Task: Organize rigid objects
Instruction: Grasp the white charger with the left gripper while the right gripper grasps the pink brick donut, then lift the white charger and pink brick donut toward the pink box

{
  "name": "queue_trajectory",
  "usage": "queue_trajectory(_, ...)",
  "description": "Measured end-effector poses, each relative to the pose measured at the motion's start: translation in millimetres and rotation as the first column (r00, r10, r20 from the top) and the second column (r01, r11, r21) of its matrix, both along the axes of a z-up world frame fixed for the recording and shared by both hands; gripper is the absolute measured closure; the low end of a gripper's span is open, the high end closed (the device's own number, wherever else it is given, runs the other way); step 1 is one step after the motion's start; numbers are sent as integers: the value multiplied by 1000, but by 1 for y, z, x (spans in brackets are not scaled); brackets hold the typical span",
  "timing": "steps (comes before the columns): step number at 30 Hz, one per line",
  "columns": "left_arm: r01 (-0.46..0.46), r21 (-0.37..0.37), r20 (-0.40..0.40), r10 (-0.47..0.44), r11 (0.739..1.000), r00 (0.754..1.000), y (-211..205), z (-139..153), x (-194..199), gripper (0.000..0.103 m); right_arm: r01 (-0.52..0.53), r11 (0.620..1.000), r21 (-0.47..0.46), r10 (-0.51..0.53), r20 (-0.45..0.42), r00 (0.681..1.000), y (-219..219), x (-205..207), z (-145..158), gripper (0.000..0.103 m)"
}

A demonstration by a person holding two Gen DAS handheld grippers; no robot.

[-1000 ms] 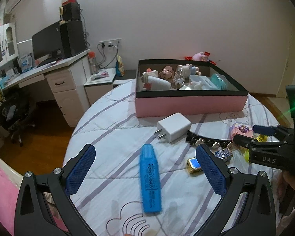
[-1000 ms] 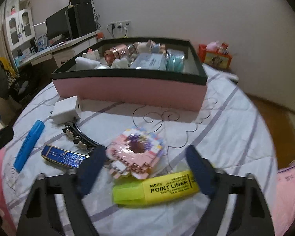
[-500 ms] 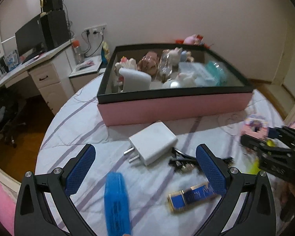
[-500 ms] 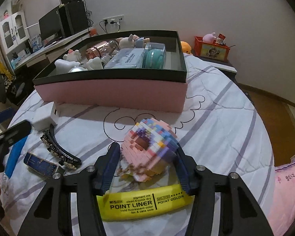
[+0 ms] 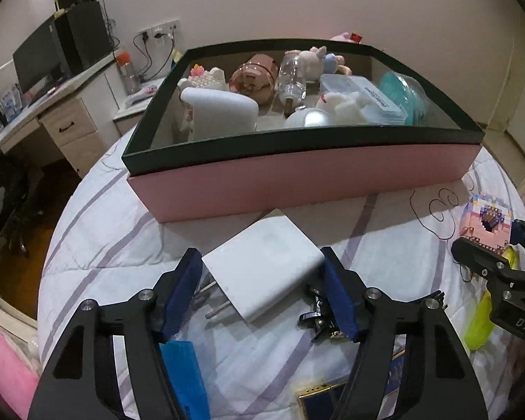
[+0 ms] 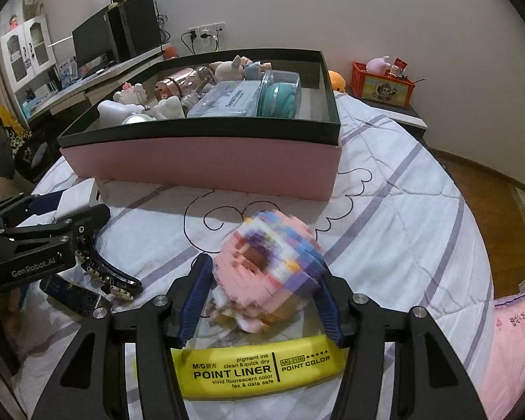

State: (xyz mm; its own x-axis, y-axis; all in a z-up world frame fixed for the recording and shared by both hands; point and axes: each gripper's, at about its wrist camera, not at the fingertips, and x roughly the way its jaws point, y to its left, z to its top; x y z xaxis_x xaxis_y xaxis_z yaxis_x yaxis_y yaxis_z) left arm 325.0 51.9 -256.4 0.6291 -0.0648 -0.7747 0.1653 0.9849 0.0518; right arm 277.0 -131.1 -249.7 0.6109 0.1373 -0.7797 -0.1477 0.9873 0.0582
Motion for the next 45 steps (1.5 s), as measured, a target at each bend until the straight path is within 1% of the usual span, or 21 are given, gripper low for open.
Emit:
queue_trajectory(1, 4, -7, 6, -4, 1000, 1000, 0, 1, -1, 38, -1, 1000, -6, 1, 0, 1000, 1, 1, 0, 45)
queue_trajectory(7, -3, -11, 18, 4, 1000, 1000, 4, 5, -4, 38, -1, 1000, -9, 1, 1, 1000, 2, 1, 0, 45)
queue_trajectory(10, -13, -8, 32, 13, 1000, 999, 8, 9, -9, 38, -4, 1000, -21, 4, 3, 1000, 2, 1, -1, 44)
queue_trajectory(14, -22, -18, 61, 24, 1000, 998, 13, 19, -19, 38, -5, 999, -33, 5, 6, 1000, 5, 0, 0, 45)
queue_trajectory(15, -23, -17, 65, 24, 1000, 998, 14, 20, -21, 38, -5, 999, -37, 5, 13, 1000, 5, -1, 1, 47)
queue_trajectory(21, 1, -40, 107, 3, 999, 994, 14, 35, -39, 38, -11, 1000, -25, 13, 68, 998, 5, -14, 11, 47)
queue_trajectory(23, 10, -51, 122, -3, 999, 993, 13, 41, -46, 38, -4, 1000, -12, 5, 99, 995, 4, -21, 19, 47)
queue_trajectory(26, 21, -88, 156, -7, 996, 988, 12, 54, -59, 38, -3, 1000, 16, 1, 156, 988, 3, -35, 35, 47)
queue_trajectory(28, 28, -119, 196, -4, 992, 981, 12, 67, -70, 38, -9, 999, 33, 2, 199, 980, 4, -46, 49, 47)
queue_trajectory(30, 39, -151, 253, 1, 988, 968, 12, 81, -83, 38, -16, 999, 49, 3, 253, 967, 6, -60, 66, 47)
queue_trajectory(33, 56, -173, 325, 4, 983, 946, 11, 100, -103, 38, -32, 997, 64, 8, 342, 940, 12, -82, 94, 47)
queue_trajectory(35, 59, -169, 367, 8, 984, 930, 10, 114, -118, 38, -43, 997, 68, 12, 400, 916, 16, -98, 113, 47)
queue_trajectory(38, 55, -162, 426, 19, 985, 904, 11, 133, -138, 38, -62, 996, 69, 23, 458, 888, 23, -116, 135, 47)
queue_trajectory(40, 54, -164, 456, 27, 985, 890, 12, 143, -150, 38, -72, 996, 59, 34, 485, 874, 28, -127, 146, 47)
queue_trajectory(45, 51, -138, 537, 31, 989, 843, 11, 167, -182, 38, -94, 995, 41, 57, 543, 838, 40, -149, 167, 47)
